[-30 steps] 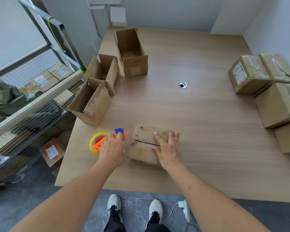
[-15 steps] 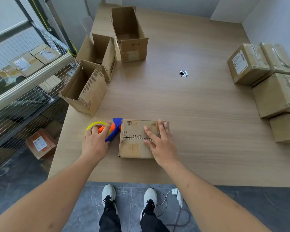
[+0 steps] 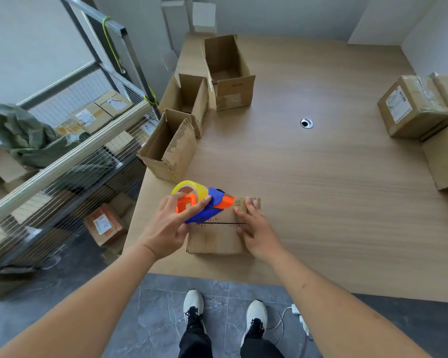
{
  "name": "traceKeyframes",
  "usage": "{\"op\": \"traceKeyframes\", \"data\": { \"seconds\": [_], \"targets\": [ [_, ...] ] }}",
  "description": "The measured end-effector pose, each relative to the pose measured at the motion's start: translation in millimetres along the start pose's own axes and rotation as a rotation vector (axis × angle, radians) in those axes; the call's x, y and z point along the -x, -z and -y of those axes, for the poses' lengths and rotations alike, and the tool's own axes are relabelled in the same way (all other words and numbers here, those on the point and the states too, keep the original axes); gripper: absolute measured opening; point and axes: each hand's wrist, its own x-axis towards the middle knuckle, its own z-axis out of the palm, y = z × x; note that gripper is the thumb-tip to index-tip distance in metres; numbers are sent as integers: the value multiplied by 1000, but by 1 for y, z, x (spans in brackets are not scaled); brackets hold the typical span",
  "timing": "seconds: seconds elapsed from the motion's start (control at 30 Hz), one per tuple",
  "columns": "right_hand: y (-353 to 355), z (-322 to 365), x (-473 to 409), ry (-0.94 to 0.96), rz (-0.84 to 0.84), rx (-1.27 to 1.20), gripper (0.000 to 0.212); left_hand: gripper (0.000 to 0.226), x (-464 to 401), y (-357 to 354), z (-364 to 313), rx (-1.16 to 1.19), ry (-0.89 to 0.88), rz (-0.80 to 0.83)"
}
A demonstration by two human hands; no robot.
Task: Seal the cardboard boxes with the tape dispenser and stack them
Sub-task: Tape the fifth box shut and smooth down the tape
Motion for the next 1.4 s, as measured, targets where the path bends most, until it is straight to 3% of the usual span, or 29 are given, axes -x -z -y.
{"op": "traceKeyframes", "data": {
  "seconds": [0.1,0.23,0.4,0.57,0.8,1.0,1.4],
  "targets": [
    [15,-2,0,-36,22,-107,57,91,-2,4,-8,-130,-91,123],
    [33,1,-6,-68,26,-148,43,85,-10,-1,-12,-239,-165,167],
    [48,10,-10,-82,-216,-166,24,100,-14,-6,-13,-337,-230,194],
    [32,8,-6,-309,-71,-482,28,100,-11,4,-16,-360,-257,275],
    [36,11,3,-230,44,-405,13,102,6,1,-15,-362,-190,222],
    [40,16,1,-204,95,-447,14,92,5,5,-12,-298,-192,220],
    [34,18,-5,-249,51,-453,8,99,6,3,-9,-272,-227,233]
  ]
}}
